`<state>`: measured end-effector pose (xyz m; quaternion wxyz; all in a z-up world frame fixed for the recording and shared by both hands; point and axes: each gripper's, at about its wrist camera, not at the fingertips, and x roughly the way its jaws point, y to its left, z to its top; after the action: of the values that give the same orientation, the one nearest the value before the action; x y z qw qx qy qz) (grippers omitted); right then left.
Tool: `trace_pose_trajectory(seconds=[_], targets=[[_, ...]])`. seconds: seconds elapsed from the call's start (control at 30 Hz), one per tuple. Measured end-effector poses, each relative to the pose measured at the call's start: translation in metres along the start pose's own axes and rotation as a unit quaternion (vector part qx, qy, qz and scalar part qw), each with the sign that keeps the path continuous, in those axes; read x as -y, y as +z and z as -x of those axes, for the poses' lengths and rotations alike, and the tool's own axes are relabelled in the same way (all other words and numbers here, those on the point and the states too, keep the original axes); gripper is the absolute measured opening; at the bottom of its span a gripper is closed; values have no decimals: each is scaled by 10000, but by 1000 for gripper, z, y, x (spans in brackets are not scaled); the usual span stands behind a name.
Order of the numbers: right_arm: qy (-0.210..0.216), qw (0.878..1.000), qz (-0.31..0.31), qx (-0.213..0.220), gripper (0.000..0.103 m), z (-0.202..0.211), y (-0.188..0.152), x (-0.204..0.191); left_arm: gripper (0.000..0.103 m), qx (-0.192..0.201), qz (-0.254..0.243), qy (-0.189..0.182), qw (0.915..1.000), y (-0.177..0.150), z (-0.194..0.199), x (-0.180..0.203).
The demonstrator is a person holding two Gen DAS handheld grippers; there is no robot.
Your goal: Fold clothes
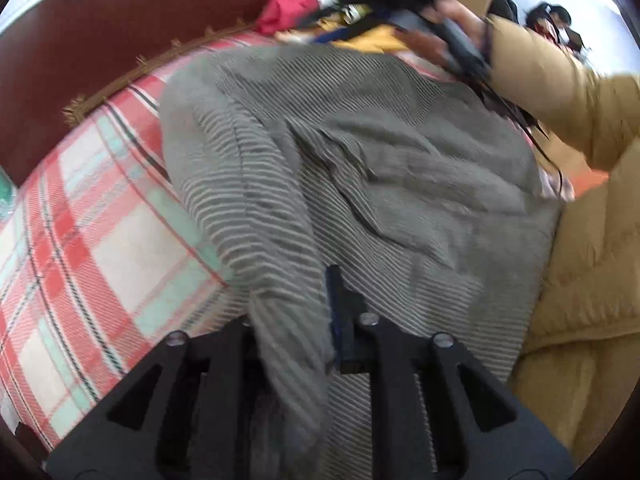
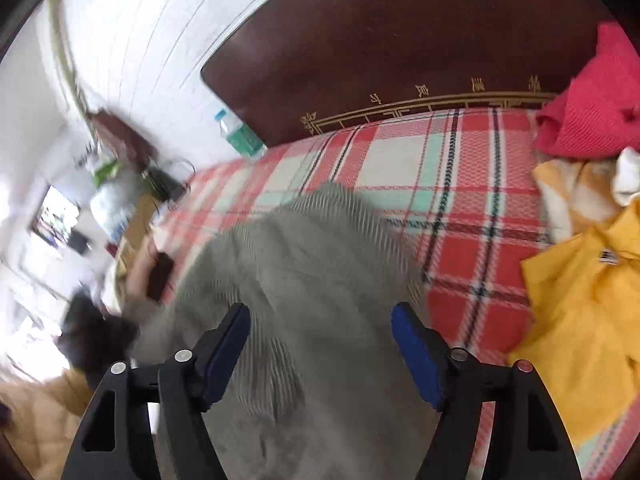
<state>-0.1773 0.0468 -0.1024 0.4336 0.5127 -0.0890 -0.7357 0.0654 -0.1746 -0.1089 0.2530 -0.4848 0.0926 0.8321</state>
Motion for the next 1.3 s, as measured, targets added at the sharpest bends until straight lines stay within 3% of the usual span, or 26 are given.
trace_pose_trajectory(seconds=[0.1,0.2,0.33,0.37,0.43,0.47,0.57,0.67,0.77,0.8,0.83,0.87,0.97,1.03,1.1,1.13,1.2,1.23,1.27,1.3], targets=[[110,9995,-278,-95,75,-31,18,9,31,31,450,-169,9988,4,-3,-18],[-82,9991,-347,-225,76,-58,35,14,42,165,1101,-523,9924,10,-3,-43],[144,9983,-220,-519,77,-84,53,11,43,405,1546,-593,9854,20,-2,-62],[228,9977,-106,-629,77,-91,55,8,35,490,1532,-495,9857,25,3,-65],[237,9947,416,-905,36,-104,55,-8,14,660,1501,-298,9860,36,14,-71],[141,9919,725,-1037,10,-109,55,-17,13,745,1486,-200,9859,41,20,-74],[-28,9868,1407,-806,6,-89,59,-44,8,999,1438,96,9845,56,36,-83],[174,9889,1451,280,4,-23,80,-58,8,1252,1387,392,9816,72,53,-92],[732,9781,1440,1315,4,46,92,-65,8,1502,1335,687,9772,88,69,-101],[596,9770,1511,1381,7,53,92,-66,8,1552,1280,777,9765,92,72,-102],[368,9769,1597,1369,8,57,92,-66,8,1398,996,812,9818,88,63,-94],[207,9805,1561,1177,16,48,91,-62,9,1231,726,832,9862,83,54,-86],[-194,9907,1294,365,63,5,87,-41,9,443,376,567,9967,56,14,-62],[-158,9912,1308,93,66,-14,82,-36,9,4,296,516,9982,40,-7,-49],[-68,9907,1356,-132,72,-32,77,-33,15,-296,306,417,9982,26,-20,-40],[-23,9901,1380,-244,73,-41,75,-31,23,-376,346,353,9981,21,-22,-38],[66,9886,1426,-468,73,-58,70,-28,36,-285,457,246,9982,18,-14,-38],[111,9877,1449,-580,68,-67,67,-26,50,-66,595,134,9981,21,-4,-44],[156,9866,1472,-692,42,-76,65,-24,67,154,733,22,9972,23,6,-51],[201,9853,1495,-804,16,-85,62,-23,74,372,883,-90,9954,25,15,-59]])
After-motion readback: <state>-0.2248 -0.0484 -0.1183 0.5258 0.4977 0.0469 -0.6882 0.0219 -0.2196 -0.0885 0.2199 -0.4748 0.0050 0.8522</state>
